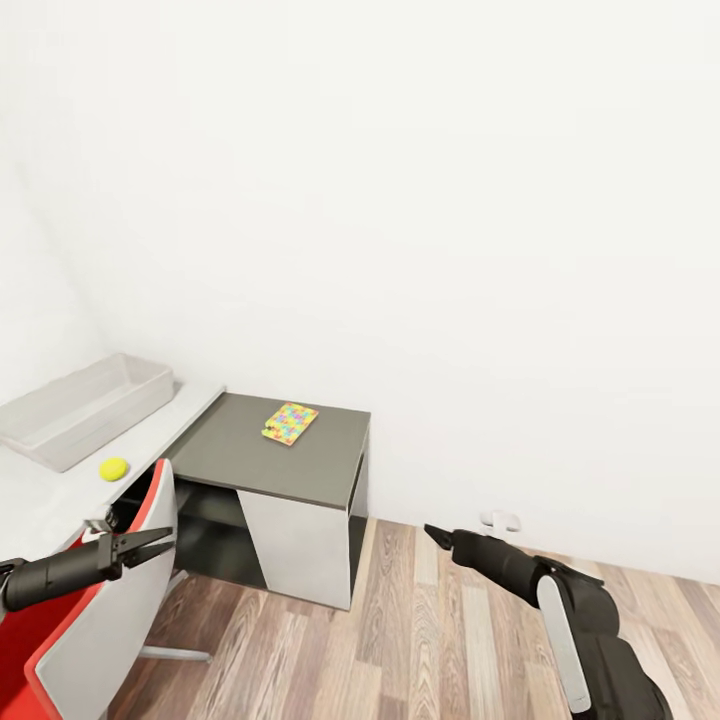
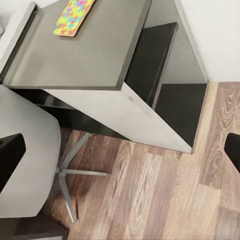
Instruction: Put all the toys in the child's room - the three board games (two on the bed and one on the table), the two jigsaw puzzles on the table, and the tennis ball on the table - inside the toy box on the table in the child's room.
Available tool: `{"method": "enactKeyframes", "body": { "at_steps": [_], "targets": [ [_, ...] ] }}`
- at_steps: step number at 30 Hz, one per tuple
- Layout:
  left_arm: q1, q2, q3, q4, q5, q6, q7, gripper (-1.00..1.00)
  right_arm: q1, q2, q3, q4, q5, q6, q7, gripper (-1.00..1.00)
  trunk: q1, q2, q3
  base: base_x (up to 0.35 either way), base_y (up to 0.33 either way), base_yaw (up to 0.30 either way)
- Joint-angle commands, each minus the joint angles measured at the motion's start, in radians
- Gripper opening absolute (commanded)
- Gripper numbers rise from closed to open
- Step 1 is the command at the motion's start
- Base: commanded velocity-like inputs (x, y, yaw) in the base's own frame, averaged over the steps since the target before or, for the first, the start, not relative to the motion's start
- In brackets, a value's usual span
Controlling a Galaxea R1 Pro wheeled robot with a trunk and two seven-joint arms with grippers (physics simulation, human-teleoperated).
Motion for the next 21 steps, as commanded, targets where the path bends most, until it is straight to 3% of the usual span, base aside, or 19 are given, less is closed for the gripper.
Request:
{"method": "enactKeyframes", "body": {
  "at_steps": [1, 8, 21],
  "targets": [
    [-0.001, 0.001, 0.001, 0.000, -0.001, 0.011, -0.004, 1.00, -0.001, 0.002, -0.002, -0.001, -0.002, 0.007, 0.003, 1.00, 0.001, -0.002, -0.001, 0.000, 0.000, 0.032],
    [-0.001, 0.005, 0.003, 0.000, -0.001, 0.015, -0.004, 1.00, -0.002, 0.004, 0.000, 0.000, -0.003, 0.007, 0.000, 1.00, 0.001, -0.002, 0.006, 0.000, 0.000, 0.145],
    [-0.001, 0.005, 0.003, -0.001, -0.001, 0.016, -0.004, 1.00, -0.002, 0.033, 0.005, 0.004, -0.002, 0.005, -0.028, 1.00, 0.001, -0.002, 0.010, 0.000, 0.000, 0.266]
  ]
}}
